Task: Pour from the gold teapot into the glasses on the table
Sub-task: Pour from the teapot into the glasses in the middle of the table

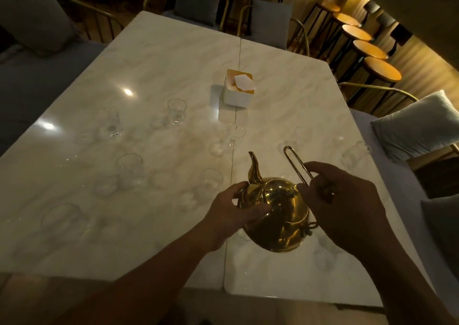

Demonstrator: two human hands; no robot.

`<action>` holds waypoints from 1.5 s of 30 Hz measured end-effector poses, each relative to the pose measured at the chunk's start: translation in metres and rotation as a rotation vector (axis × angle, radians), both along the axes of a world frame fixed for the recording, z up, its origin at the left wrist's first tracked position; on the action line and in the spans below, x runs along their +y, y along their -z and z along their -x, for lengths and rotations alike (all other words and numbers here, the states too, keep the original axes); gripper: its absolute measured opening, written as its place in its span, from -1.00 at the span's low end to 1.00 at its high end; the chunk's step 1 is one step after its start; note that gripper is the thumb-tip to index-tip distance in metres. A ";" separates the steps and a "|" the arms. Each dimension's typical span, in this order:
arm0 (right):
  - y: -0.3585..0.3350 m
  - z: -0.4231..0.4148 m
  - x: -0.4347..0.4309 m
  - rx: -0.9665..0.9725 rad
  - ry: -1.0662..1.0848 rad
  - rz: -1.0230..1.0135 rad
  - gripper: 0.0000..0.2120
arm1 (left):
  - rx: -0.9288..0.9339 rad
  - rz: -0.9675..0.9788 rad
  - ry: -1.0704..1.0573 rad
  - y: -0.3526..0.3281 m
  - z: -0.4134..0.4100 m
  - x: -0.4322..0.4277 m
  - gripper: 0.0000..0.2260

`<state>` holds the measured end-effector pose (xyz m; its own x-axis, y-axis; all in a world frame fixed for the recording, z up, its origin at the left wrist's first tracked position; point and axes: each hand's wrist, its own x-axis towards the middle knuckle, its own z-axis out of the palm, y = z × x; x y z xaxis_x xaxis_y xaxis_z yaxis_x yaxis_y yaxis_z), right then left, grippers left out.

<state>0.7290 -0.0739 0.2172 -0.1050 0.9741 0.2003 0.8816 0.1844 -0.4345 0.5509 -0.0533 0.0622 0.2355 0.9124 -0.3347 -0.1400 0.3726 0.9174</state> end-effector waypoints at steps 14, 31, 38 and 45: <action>0.052 -0.052 -0.073 -0.039 -0.048 0.096 -0.64 | 0.025 0.089 0.006 0.051 -0.060 -0.089 -0.26; 0.072 -0.060 -0.083 -0.079 -0.083 0.190 -0.66 | 0.049 0.289 0.131 0.068 -0.072 -0.118 -0.46; 0.074 -0.059 -0.075 -0.085 -0.090 0.183 -0.64 | 0.046 0.327 0.156 0.067 -0.070 -0.112 -0.27; 0.078 -0.057 -0.071 -0.081 -0.090 0.174 -0.66 | 0.034 0.354 0.161 0.065 -0.069 -0.114 -0.37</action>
